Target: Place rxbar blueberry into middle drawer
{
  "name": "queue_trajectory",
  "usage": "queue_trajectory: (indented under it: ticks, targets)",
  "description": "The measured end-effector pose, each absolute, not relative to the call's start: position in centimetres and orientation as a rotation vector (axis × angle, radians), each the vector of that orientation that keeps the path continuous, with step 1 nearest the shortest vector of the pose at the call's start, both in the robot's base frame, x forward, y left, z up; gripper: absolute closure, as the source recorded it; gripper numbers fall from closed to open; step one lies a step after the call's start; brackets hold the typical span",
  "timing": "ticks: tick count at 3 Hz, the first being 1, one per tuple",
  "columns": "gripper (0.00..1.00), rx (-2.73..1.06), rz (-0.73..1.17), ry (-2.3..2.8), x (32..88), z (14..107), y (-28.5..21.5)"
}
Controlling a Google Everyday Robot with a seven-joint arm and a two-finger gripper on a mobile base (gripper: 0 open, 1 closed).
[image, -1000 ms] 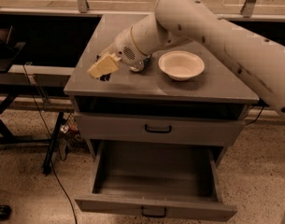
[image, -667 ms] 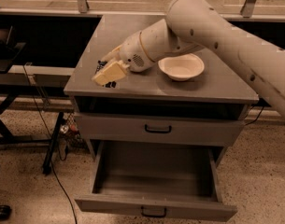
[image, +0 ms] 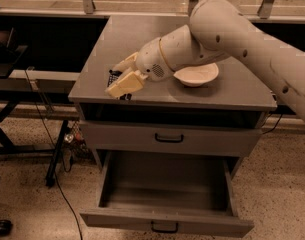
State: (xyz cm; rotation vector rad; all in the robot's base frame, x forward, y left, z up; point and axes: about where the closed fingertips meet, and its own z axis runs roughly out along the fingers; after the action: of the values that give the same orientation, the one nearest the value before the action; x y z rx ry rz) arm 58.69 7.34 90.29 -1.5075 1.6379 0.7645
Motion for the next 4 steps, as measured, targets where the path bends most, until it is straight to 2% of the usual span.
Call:
queue_trajectory:
  ticks: [2, 4]
  targets:
    - [1.0, -1.412, 0.821, 1.671, 55.5, 84.8, 4.6]
    - [1.0, -1.216, 0.932, 1.821, 52.0, 73.8, -0.1]
